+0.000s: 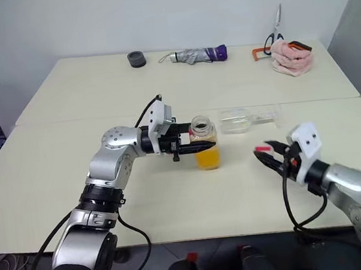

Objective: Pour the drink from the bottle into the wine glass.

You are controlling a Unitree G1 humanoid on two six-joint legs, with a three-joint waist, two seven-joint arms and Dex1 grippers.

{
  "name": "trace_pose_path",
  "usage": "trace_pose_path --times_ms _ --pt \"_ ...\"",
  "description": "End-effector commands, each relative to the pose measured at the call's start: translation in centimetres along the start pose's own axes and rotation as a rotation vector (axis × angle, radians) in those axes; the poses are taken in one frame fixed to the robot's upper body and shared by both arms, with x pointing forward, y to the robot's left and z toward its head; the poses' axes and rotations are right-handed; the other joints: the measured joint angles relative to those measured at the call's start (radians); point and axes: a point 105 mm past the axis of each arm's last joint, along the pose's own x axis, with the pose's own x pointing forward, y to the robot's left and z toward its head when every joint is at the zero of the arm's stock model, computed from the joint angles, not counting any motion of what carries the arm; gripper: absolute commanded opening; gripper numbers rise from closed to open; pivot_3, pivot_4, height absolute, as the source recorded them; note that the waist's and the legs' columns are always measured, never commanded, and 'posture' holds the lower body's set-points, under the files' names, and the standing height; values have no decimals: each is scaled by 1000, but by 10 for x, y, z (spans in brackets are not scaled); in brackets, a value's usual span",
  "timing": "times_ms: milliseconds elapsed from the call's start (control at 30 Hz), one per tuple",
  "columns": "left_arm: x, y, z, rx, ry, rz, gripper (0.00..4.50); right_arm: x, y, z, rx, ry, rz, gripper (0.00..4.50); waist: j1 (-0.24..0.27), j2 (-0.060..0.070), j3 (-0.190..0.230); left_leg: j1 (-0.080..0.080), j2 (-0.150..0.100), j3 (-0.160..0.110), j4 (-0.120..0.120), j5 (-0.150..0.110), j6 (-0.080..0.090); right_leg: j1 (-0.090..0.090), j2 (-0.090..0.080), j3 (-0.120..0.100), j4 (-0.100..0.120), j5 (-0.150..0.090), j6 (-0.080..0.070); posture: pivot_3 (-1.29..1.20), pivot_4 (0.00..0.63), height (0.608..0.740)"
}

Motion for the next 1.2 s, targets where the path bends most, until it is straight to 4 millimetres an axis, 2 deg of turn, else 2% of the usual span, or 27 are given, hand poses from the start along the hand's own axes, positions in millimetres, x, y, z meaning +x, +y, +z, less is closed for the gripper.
trace_pose_path --times_ms 33,100,200,367,533,667,900,1100,1200 --pt "1 2 18 52 -52 -1 1975 -4 -23 -19 -60 20 -126 1723 -1 0 0 0 0 0 0 0 0 0 0 0 0 0 0 0 150 740" --pt "0 3 19 53 -52 2 1975 -8 -34 -43 -46 86 -180 1723 0 0 0 0 1 0 0 0 0 0 1 0 0 -1 2 0 150 740" --pt "-3 4 19 55 -49 14 1975 -14 -43 -55 -12 114 -216 2734 0 0 0 0 1 0 0 0 0 0 1 0 0 0 0 0 150 740" --pt "-11 7 18 52 -44 59 1975 -22 -34 -52 18 122 -122 4472 3 0 0 0 1 0 0 0 0 0 1 0 0 0 0 0 150 740" --pt "-32 16 17 32 -56 193 1975 -32 -34 -29 -74 125 -56 4500 2 0 0 0 1 0 0 0 0 0 1 1 0 0 0 0 150 740" --pt "-67 34 17 9 -64 402 1975 -18 0 12 -140 53 138 4500 -5 0 0 1 2 0 0 0 0 0 2 1 1 0 0 0 150 740" --pt "-145 63 8 -25 -57 813 1974 46 79 77 -185 -160 475 4500 -11 0 0 1 3 -3 0 0 0 1 3 -1 1 0 0 0 150 740" --pt "-174 74 2 -27 -41 934 1973 82 103 87 -212 -171 528 4500 10 -1 0 -2 -1 -3 1 0 0 0 -3 -4 -1 0 0 0 150 740" --pt "-180 76 -1 -30 -33 955 1972 91 111 88 -233 -168 548 4500 13 -1 0 -3 -1 -3 1 0 0 0 -6 -4 -1 0 0 0 150 740"
